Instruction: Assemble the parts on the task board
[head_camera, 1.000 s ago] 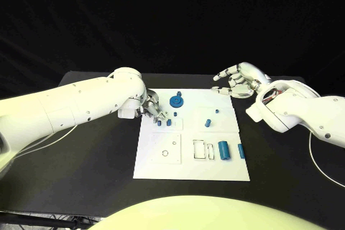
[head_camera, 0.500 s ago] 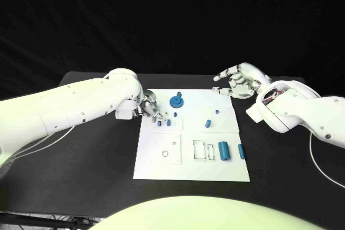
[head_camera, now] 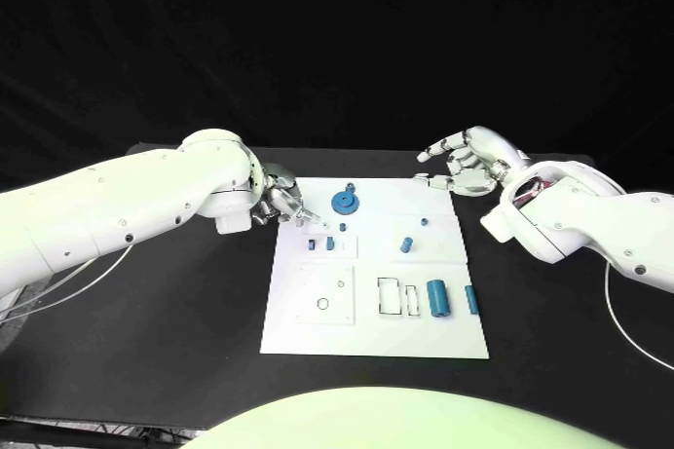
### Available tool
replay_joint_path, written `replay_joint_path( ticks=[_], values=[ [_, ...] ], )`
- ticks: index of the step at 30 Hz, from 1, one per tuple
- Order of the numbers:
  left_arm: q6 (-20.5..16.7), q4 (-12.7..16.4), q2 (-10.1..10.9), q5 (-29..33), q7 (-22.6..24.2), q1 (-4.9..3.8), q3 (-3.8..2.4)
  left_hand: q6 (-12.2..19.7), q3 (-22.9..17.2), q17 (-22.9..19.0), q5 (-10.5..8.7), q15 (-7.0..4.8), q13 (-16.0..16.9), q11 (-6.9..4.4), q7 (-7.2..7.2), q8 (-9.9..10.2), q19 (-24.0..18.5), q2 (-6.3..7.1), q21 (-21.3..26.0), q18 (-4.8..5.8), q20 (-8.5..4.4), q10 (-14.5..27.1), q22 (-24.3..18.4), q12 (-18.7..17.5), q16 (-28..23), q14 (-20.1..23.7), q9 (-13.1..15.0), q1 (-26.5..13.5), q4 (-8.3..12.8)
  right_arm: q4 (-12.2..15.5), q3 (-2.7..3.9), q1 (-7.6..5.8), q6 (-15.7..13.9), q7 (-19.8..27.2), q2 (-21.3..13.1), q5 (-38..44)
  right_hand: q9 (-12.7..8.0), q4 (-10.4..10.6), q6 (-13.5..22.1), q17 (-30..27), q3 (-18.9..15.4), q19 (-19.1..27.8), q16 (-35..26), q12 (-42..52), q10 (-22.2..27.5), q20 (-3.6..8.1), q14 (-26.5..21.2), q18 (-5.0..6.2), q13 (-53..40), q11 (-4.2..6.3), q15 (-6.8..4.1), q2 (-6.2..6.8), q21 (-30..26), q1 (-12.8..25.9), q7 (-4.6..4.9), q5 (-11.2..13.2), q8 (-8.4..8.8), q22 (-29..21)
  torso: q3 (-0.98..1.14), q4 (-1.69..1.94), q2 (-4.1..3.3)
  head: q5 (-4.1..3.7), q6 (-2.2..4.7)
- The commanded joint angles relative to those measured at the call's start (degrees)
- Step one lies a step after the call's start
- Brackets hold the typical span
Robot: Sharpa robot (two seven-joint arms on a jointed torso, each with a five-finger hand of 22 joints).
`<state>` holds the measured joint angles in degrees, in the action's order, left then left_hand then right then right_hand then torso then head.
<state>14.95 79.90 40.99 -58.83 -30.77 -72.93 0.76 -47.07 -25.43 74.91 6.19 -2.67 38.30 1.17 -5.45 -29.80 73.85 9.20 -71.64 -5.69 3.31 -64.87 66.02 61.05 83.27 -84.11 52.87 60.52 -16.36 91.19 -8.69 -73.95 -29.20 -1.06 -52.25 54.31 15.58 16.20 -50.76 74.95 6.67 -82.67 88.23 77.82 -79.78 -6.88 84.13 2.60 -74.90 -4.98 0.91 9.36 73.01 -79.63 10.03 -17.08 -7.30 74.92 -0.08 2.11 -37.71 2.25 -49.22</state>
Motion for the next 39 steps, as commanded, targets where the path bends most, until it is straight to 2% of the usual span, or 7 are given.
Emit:
replay_joint_path(
  ticks=[1, 7, 10, 18, 27, 34, 39],
  values=[
    [-7.27, 1.95, 1.2, 4.92, 1.9, -0.07, -0.15, 1.25, 0.54, 2.17, 0.21, 0.67, -4.42, 0.54, -0.65, 0.41, -1.17, 0.06, 1.46, -0.75, 0.38, 3.16, -1.69, -2.94, -1.58, -1.2, -0.76, 1.17, -0.1, 0.0, 0.0, 0.04, 0.21, 0.47, -0.06, 0.59, -0.09, 0.22, -0.11, 9.7, -0.07, 0.03, -0.38, -0.19, 0.34, 0.4, 4.6, 1.03, -2.75, 0.06, -0.31, 0.4, -0.08, 0.12, -0.18, 0.37, -0.32, 6.81, 0.04, -0.05, -0.02, 0.11, 0.19],
    [-10.86, 6.38, 4.39, 6.55, 2.53, 0.11, -0.16, 6.77, 0.24, -2.23, 0.28, 2.09, -6.53, 2.28, -2.66, 2.36, -3.65, 0.76, 5.89, -1.72, 1.6, 6.87, -6.55, -5.47, -4.93, 0.58, -4.32, 5.62, 0.07, -0.08, 0.0, 0.1, 0.24, 0.43, -0.22, 0.57, -0.13, 0.34, -0.08, 9.72, -0.16, 0.0, -0.37, -0.12, 0.27, 0.39, 4.6, 1.02, -2.8, 0.05, -0.3, 0.34, -0.05, 0.31, -0.18, 0.39, -0.33, 6.85, 0.05, -0.01, -0.01, 0.25, 0.55],
    [-13.34, 8.52, 5.94, 6.14, 2.77, 0.44, 0.04, 8.12, 0.08, -2.52, 0.26, 2.34, -7.2, 2.6, -3.04, 2.8, -3.45, 1.03, 6.4, -1.77, 1.85, 7.22, -7.03, -5.89, -5.18, 0.49, -5.7, 6.91, 0.06, -0.19, 0.0, 0.19, 0.25, 0.42, -0.27, 0.53, -0.13, 0.34, -0.08, 9.72, -0.16, 0.0, -0.37, -0.12, 0.27, 0.39, 4.6, 1.02, -2.8, 0.05, -0.3, 0.34, -0.05, 0.31, -0.18, 0.39, -0.33, 6.85, 0.04, 0.07, 0.01, 0.38, 0.63],
    [-18.66, 13.19, 9.04, 1.26, 2.92, 2.41, 0.42, 7.12, 1.69, -1.98, 0.03, 2.39, -8.03, 2.64, -3.0, 1.45, -2.23, 1.11, 6.06, -1.61, 1.92, 6.56, -6.63, -5.83, -4.79, -0.16, -7.16, 4.55, -0.42, -0.66, 0.0, 0.49, 0.18, 0.4, -0.35, 0.43, -0.13, 0.34, -0.08, 9.72, -0.16, 0.0, -0.37, -0.12, 0.27, 0.39, 4.6, 1.02, -2.8, 0.05, -0.3, 0.34, -0.05, 0.31, -0.18, 0.39, -0.33, 6.85, 0.01, 0.23, 0.19, 0.71, 0.71],
    [-19.84, 13.62, 8.85, -5.47, 2.08, 4.81, 0.66, 3.97, 3.8, 0.09, 0.13, 1.31, -8.82, 1.34, -1.48, -3.23, 0.19, 0.46, 3.95, -1.0, 1.02, 5.03, -4.2, -5.16, -3.26, -1.38, -7.9, 2.42, -0.41, -0.81, 0.0, 0.63, 0.16, 0.37, -0.32, 0.38, -0.13, 0.34, -0.08, 9.72, -0.16, 0.0, -0.37, -0.12, 0.27, 0.39, 4.6, 1.02, -2.8, 0.05, -0.3, 0.34, -0.05, 0.31, -0.18, 0.39, -0.33, 6.85, -0.03, 0.07, -0.02, 0.94, 0.78],
    [-18.31, 12.27, 7.29, -6.43, 1.63, 5.75, 0.84, 2.88, 4.64, 1.24, 0.16, 0.68, -9.02, 0.6, -0.63, -6.11, 1.18, -0.12, 2.75, -0.67, 0.44, 4.23, -2.8, -4.62, -2.43, -1.92, -7.83, 1.72, -0.44, -0.75, 0.0, 0.67, 0.17, 0.33, -0.32, 0.36, -0.15, 0.35, -0.09, 9.66, -0.14, 0.05, -0.4, -0.18, 0.31, 0.38, 4.59, 1.04, -2.74, 0.05, -0.3, 0.2, -0.18, 0.36, -0.18, 0.32, -0.35, 6.8, 0.0, 0.04, -0.03, 0.94, 0.58],
    [-16.91, 11.41, 6.58, -6.53, 1.36, 5.95, 0.99, 2.85, 4.96, 1.48, 0.12, 0.57, -9.03, 0.48, -0.51, -6.66, 1.27, -0.16, 2.6, -0.63, 0.33, 4.09, -2.64, -4.47, -2.26, -2.01, -7.84, 1.32, -0.47, -0.71, 0.0, 0.67, 0.16, 0.28, -0.34, 0.36, -0.15, 0.35, -0.09, 9.66, -0.14, 0.05, -0.4, -0.18, 0.31, 0.38, 4.59, 1.04, -2.74, 0.05, -0.3, 0.2, -0.18, 0.36, -0.18, 0.32, -0.35, 6.8, 0.07, 0.07, 0.02, 1.01, 0.46]
  ],
)
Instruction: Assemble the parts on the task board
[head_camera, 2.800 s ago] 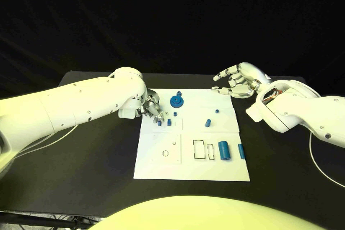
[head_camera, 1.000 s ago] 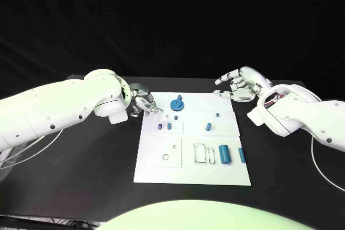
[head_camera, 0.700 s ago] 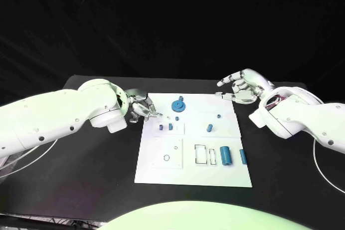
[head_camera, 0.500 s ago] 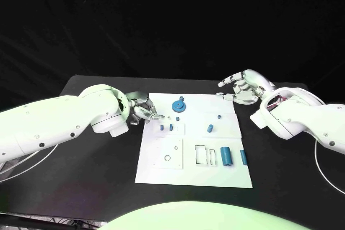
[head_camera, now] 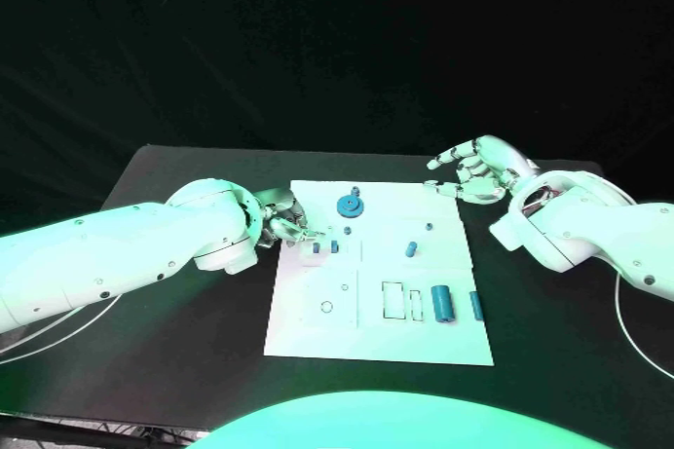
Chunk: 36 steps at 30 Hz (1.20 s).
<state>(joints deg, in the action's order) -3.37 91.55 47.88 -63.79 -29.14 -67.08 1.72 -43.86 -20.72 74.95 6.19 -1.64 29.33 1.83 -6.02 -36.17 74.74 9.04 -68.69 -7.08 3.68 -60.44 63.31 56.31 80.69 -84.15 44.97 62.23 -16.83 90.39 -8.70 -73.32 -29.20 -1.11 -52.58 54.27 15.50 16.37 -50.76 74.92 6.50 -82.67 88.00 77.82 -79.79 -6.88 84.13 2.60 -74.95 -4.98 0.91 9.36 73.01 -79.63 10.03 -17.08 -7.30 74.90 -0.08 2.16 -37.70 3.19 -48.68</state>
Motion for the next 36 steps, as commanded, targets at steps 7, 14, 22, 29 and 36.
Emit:
replay_joint_path(
  ticks=[7, 14, 22, 29, 36],
  values=[
    [2.47, -0.99, -1.0, -0.87, -0.44, 0.22, 0.13, -0.66, 0.31, 2.19, 0.23, -0.62, -0.06, -0.4, 0.33, -1.32, 0.87, -0.51, -1.08, 0.95, -0.19, -0.54, 0.96, 0.49, 0.87, -2.24, 0.1, -0.38, 0.07, 0.13, 0.01, 0.04, 0.17, 0.33, 0.06, 0.39, -0.07, 0.18, -0.09, 9.68, 0.03, 0.05, -0.18, -0.18, 0.31, 0.38, 4.59, 1.04, -2.69, 0.05, -0.3, 0.21, -0.18, 0.36, -0.18, 0.32, -0.35, 6.82, 0.06, 0.0, 0.05, 0.03, -0.15],
    [5.0, -1.88, -1.53, -0.73, -0.73, 0.23, 0.29, -0.8, 0.29, 2.7, 0.26, -0.76, -0.04, -0.55, 0.5, -1.96, 1.24, -0.76, -1.66, 1.1, -0.3, -0.71, 1.65, 0.68, 1.24, -2.41, 0.11, -0.16, 0.11, 0.17, 0.01, 0.04, 0.17, 0.3, 0.02, 0.39, -0.07, 0.18, -0.09, 9.68, 0.03, 0.05, -0.18, -0.18, 0.31, 0.38, 4.59, 1.04, -2.69, 0.05, -0.3, 0.21, -0.18, 0.36, -0.18, 0.32, -0.35, 6.82, 0.07, 0.02, 0.01, 0.03, -0.29],
    [6.36, -2.72, -2.21, -0.55, -0.89, 0.26, 0.76, -0.82, 0.25, 2.76, 0.27, -0.79, -0.04, -0.6, 0.55, -2.16, 1.23, -0.85, -1.67, 1.1, -0.33, -0.74, 1.65, 0.74, 1.29, -2.44, 0.11, -0.04, 0.14, 0.21, 0.01, 0.04, 0.17, 0.3, -0.01, 0.39, -0.07, 0.18, -0.09, 9.68, 0.03, 0.05, -0.18, -0.18, 0.31, 0.38, 4.59, 1.04, -2.69, 0.05, -0.3, 0.21, -0.18, 0.36, -0.18, 0.32, -0.35, 6.82, -0.01, 0.0, 0.01, -0.05, -0.36],
    [6.32, -3.05, -2.52, 0.19, -0.93, 0.28, 0.85, -0.6, -0.03, 2.76, 0.34, -0.87, -0.05, -0.68, 0.62, -2.66, 1.19, -1.21, -1.74, 1.1, -0.42, -0.71, 1.72, 0.84, 1.31, -2.42, 0.01, 0.64, 0.21, 0.21, 0.01, 0.04, 0.18, 0.31, 0.03, 0.39, -0.07, 0.18, -0.09, 9.68, 0.03, 0.05, -0.18, -0.18, 0.31, 0.38, 4.59, 1.04, -2.69, 0.05, -0.3, 0.21, -0.18, 0.36, -0.18, 0.32, -0.35, 6.82, 0.0, 0.03, 0.03, -0.08, -0.38],
    [5.84, -3.22, -2.89, 0.62, -0.91, 0.29, 0.86, -0.43, -0.33, 2.85, 0.37, -0.91, -0.06, -0.71, 0.64, -3.01, 1.19, -1.57, -1.83, 1.12, -0.47, -0.68, 1.82, 0.9, 1.38, -2.43, -0.1, 1.18, 0.21, 0.2, 0.01, 0.04, 0.22, 0.33, 0.08, 0.39, -0.07, 0.18, -0.09, 9.68, 0.03, 0.05, -0.18, -0.18, 0.31, 0.38, 4.59, 1.04, -2.69, 0.05, -0.3, 0.21, -0.18, 0.36, -0.18, 0.32, -0.35, 6.82, 0.02, 0.03, 0.03, -0.09, -0.43]
  ],
)
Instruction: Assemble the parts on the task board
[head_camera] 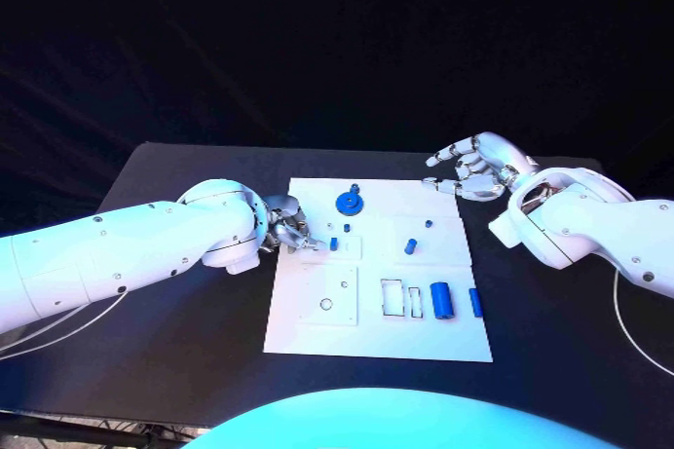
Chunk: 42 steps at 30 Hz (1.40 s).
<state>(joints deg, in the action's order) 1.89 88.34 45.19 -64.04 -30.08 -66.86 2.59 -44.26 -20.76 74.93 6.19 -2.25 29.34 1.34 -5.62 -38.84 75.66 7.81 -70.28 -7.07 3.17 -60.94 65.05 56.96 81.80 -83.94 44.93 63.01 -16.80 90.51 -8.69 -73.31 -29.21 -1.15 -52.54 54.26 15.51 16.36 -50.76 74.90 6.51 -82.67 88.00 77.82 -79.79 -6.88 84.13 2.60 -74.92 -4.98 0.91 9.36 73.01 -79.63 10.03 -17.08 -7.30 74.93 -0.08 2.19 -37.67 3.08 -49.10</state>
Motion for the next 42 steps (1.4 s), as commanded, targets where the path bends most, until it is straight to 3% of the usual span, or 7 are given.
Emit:
replay_joint_path(
  ticks=[1, 13, 29, 32, 34, 37, 42],
  values=[
    [0.47, -0.06, -0.26, 0.92, 0.04, 0.07, -0.01, 0.05, -0.44, 2.86, 0.38, -0.31, -0.08, -0.22, 0.24, -0.49, 0.26, -0.53, -0.28, 1.12, 0.03, -0.16, 0.11, 0.27, 0.26, -2.63, -0.11, 0.62, 0.17, 0.09, 0.0, 0.03, 0.22, 0.36, 0.04, 0.41, -0.08, 0.18, -0.09, 9.7, 0.03, 0.05, -0.18, -0.18, 0.32, 0.39, 4.59, 1.04, -2.72, 0.05, -0.3, 0.21, -0.18, 0.36, -0.18, 0.32, -0.35, 6.79, 0.02, 0.0, -0.01, 0.02, -0.01],
    [0.42, -0.81, -1.19, 1.71, 0.08, 0.18, 0.0, 0.46, -3.08, 3.23, 0.16, -0.61, -0.27, -0.59, 0.66, -2.6, 0.23, -2.25, -0.69, 1.18, -0.13, -0.11, 0.6, 0.52, 0.52, -2.7, -0.91, 4.53, 0.44, 0.1, 0.0, 0.03, 0.29, 0.35, 0.04, 0.42, -0.11, 0.15, -0.13, 9.71, 0.06, 0.04, -0.18, -0.11, 0.25, 0.38, 4.59, 1.04, -2.77, 0.06, -0.3, 0.08, -0.2, 0.38, -0.19, 0.25, -0.39, 6.8, 0.04, -0.07, -0.02, -0.14, -0.12],
    [0.82, -1.36, -1.71, 2.13, 0.08, 0.25, 0.0, 0.89, -8.55, 3.59, 0.1, -0.96, -0.78, -1.03, 1.11, -4.46, 0.17, -2.9, -1.06, 1.24, -0.34, -0.44, 1.07, 0.37, 0.75, -2.77, -2.53, 9.0, 1.08, 0.08, 0.0, 0.04, 0.39, 0.33, 0.0, 0.44, -0.12, 0.14, -0.15, 9.74, 0.1, 0.03, -0.17, -0.06, 0.21, 0.39, 4.6, 1.04, -2.81, 0.07, -0.31, 0.01, -0.19, 0.37, -0.2, 0.22, -0.42, 6.83, 0.04, 0.0, 0.04, -0.35, -0.31],
    [0.5, -1.37, -1.7, 2.7, 0.11, 0.25, 0.0, 1.51, -13.96, 3.74, 0.15, -1.14, -1.19, -1.13, 1.11, -5.47, 0.21, -2.43, -1.31, 1.26, -0.46, -0.74, 1.38, 0.05, 0.84, -2.82, -3.41, 10.71, 2.66, 0.08, 0.0, 0.04, 0.45, 0.31, -0.02, 0.44, -0.12, 0.13, -0.15, 9.73, 0.12, 0.03, -0.17, -0.07, 0.22, 0.39, 4.6, 1.04, -2.8, 0.07, -0.31, -0.02, -0.2, 0.36, -0.2, 0.2, -0.42, 6.82, 0.04, -0.01, 0.04, -0.36, -0.32],
    [0.19, -1.37, -1.71, 3.23, 0.15, 0.25, 0.0, 2.17, -19.6, 3.82, 0.16, -1.09, -1.56, -1.15, 1.0, -6.54, 0.2, -1.51, -1.43, 1.28, -0.49, -0.9, 1.52, -0.34, 0.88, -2.85, -3.76, 11.18, 4.92, 0.07, 0.0, 0.04, 0.51, 0.29, -0.03, 0.44, -0.12, 0.13, -0.15, 9.7, 0.13, 0.03, -0.18, -0.05, 0.2, 0.39, 4.59, 1.04, -2.81, 0.07, -0.31, -0.02, -0.19, 0.35, -0.2, 0.19, -0.42, 6.82, 0.04, -0.01, 0.02, -0.36, -0.3],
    [-0.23, -1.36, -1.73, 4.02, 0.2, 0.25, 0.0, 2.74, -28.67, 3.89, 0.1, -0.95, -1.95, -0.85, 0.76, -8.9, 0.27, 0.41, -1.82, 1.32, -0.35, -1.54, 1.92, -0.54, 0.9, -2.89, -4.04, 7.88, 8.8, 0.06, 0.0, 0.05, 0.57, 0.28, -0.02, 0.45, -0.12, 0.11, -0.16, 9.74, 0.15, 0.02, -0.17, -0.05, 0.19, 0.39, 4.6, 1.04, -2.82, 0.07, -0.31, -0.04, -0.18, 0.33, -0.2, 0.15, -0.43, 6.83, 0.04, 0.0, 0.01, -0.37, -0.29],
    [-1.37, -1.39, -1.75, 5.77, 0.33, 0.25, 0.0, 2.61, -33.34, 3.76, 0.5, -1.09, -1.94, -1.09, 0.9, -10.62, 0.52, 1.03, -2.41, 1.42, -0.37, -2.19, 2.54, -0.17, 0.81, -2.88, -4.52, 4.5, 12.34, 0.05, 0.0, 0.06, 0.68, 0.26, -0.02, 0.45, -0.12, 0.1, -0.16, 9.76, 0.16, 0.02, -0.16, -0.04, 0.19, 0.39, 4.61, 1.03, -2.83, 0.07, -0.31, -0.05, -0.17, 0.31, -0.2, 0.12, -0.43, 6.84, 0.05, -0.01, 0.01, -0.36, -0.22]
  ],
)
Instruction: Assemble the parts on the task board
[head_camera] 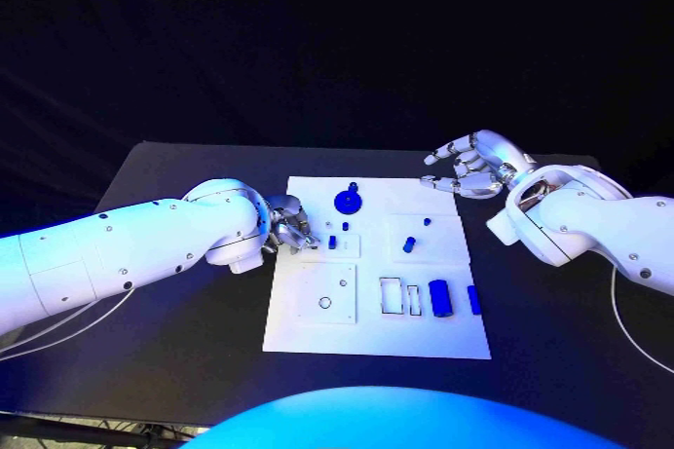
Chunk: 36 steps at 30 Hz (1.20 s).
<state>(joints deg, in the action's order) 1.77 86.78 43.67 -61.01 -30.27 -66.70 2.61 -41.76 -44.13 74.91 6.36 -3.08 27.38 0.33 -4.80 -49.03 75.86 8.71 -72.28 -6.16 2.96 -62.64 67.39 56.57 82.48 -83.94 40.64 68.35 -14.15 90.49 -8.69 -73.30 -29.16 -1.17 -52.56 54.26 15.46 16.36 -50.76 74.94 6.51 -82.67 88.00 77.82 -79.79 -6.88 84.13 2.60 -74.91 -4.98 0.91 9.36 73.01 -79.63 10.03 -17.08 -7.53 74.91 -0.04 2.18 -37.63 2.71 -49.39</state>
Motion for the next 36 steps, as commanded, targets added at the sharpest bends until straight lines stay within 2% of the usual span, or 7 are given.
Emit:
replay_joint_path(
  ticks=[1, 5, 18, 25, 30, 36],
  values=[
    [-1.52, 0.15, -0.23, 3.16, 0.55, 0.09, -0.02, 0.05, -10.33, 3.74, 0.4, -0.29, 0.03, -0.1, 0.12, -0.58, 0.36, 0.14, -0.49, 0.53, -0.17, -0.55, 0.3, 0.29, 0.1, -2.87, -0.3, -1.12, 10.0, 0.06, 0.0, 0.05, 0.65, 0.29, 0.0, 0.45, -0.07, 0.11, -0.16, 9.72, 0.16, 0.02, -0.16, -0.04, 0.19, 0.39, 4.6, 1.04, -2.84, 0.08, -0.31, -0.05, -0.17, 0.31, -0.2, 0.12, -0.2, 6.86, 0.0, 0.0, -0.02, 0.02, 0.07],
    [-2.41, 0.0, -0.26, 4.88, 0.65, 0.09, -0.02, -0.25, -11.83, 3.6, 0.87, -0.42, 0.16, -0.27, 0.24, -1.29, 0.66, 0.36, -0.99, 0.63, -0.23, -0.91, 0.84, 0.66, 0.03, -2.88, -0.57, -2.53, 11.29, 0.05, 0.0, 0.06, 0.7, 0.28, 0.0, 0.45, -0.07, 0.11, -0.16, 9.72, 0.16, 0.02, -0.16, -0.04, 0.19, 0.39, 4.6, 1.04, -2.84, 0.08, -0.31, -0.05, -0.17, 0.31, -0.2, 0.12, -0.2, 6.86, 0.0, -0.01, -0.01, 0.03, 0.09],
    [-2.87, 0.16, 0.16, 9.42, 0.83, 0.04, -0.1, -0.82, -13.72, 3.67, 1.58, -0.6, 0.73, -0.47, 0.42, -2.04, 0.7, 0.67, -1.35, 0.67, -0.3, -1.45, 1.16, 1.17, 0.12, -2.95, -1.15, -3.97, 13.24, -0.1, 0.0, 0.16, 0.96, 0.27, 0.06, 0.45, -0.07, 0.11, -0.16, 9.72, 0.16, 0.02, -0.16, -0.04, 0.19, 0.39, 4.6, 1.04, -2.84, 0.08, -0.31, -0.05, -0.17, 0.31, -0.2, 0.12, -0.2, 6.86, 0.02, 0.03, 0.0, 0.03, 0.02],
    [-1.01, 0.13, 1.13, 12.53, 0.83, -0.37, -0.74, -1.21, -14.24, 3.92, 2.01, -0.62, 0.81, -0.53, 0.49, -2.13, 0.69, 0.85, -1.49, 0.69, -0.32, -1.55, 1.3, 1.24, 0.31, -3.04, -1.5, -4.23, 14.03, -0.14, 0.0, 0.2, 1.01, 0.26, 0.07, 0.45, -0.07, 0.11, -0.16, 9.72, 0.16, 0.02, -0.16, -0.04, 0.19, 0.39, 4.6, 1.04, -2.84, 0.08, -0.31, -0.05, -0.17, 0.31, -0.2, 0.12, -0.2, 6.86, 0.04, 0.04, 0.02, 0.02, 0.09],
    [2.55, -0.92, 1.46, 16.17, 0.84, -1.67, -1.13, -1.31, -14.43, 3.97, 2.16, -0.62, 0.71, -0.55, 0.54, -2.05, 0.55, 0.81, -1.41, 0.66, -0.32, -1.46, 1.18, 1.16, 0.35, -3.05, -1.69, -4.32, 14.24, -0.16, 0.0, 0.21, 1.01, 0.24, 0.09, 0.45, -0.07, 0.11, -0.16, 9.72, 0.16, 0.02, -0.16, -0.04, 0.19, 0.39, 4.6, 1.04, -2.84, 0.08, -0.31, -0.05, -0.17, 0.31, -0.2, 0.12, -0.2, 6.86, 0.02, -0.01, -0.01, 0.05, 0.19],
    [11.0, -3.63, 0.45, 17.8, 0.48, -4.15, -1.24, -1.76, -14.66, 4.47, 2.77, -0.61, 1.25, -0.57, 0.57, -1.73, 0.44, 0.78, -1.57, 0.68, -0.31, -1.67, 1.36, 1.46, 0.7, -3.15, -2.31, -4.58, 15.02, -0.23, 0.0, 0.21, 1.01, 0.23, 0.19, 0.45, -0.07, 0.11, -0.16, 9.72, 0.16, 0.02, -0.16, -0.04, 0.19, 0.39, 4.6, 1.04, -2.84, 0.08, -0.31, -0.05, -0.17, 0.31, -0.2, 0.12, -0.2, 6.86, 0.03, 0.01, 0.01, 0.09, 0.16]
  ],
)
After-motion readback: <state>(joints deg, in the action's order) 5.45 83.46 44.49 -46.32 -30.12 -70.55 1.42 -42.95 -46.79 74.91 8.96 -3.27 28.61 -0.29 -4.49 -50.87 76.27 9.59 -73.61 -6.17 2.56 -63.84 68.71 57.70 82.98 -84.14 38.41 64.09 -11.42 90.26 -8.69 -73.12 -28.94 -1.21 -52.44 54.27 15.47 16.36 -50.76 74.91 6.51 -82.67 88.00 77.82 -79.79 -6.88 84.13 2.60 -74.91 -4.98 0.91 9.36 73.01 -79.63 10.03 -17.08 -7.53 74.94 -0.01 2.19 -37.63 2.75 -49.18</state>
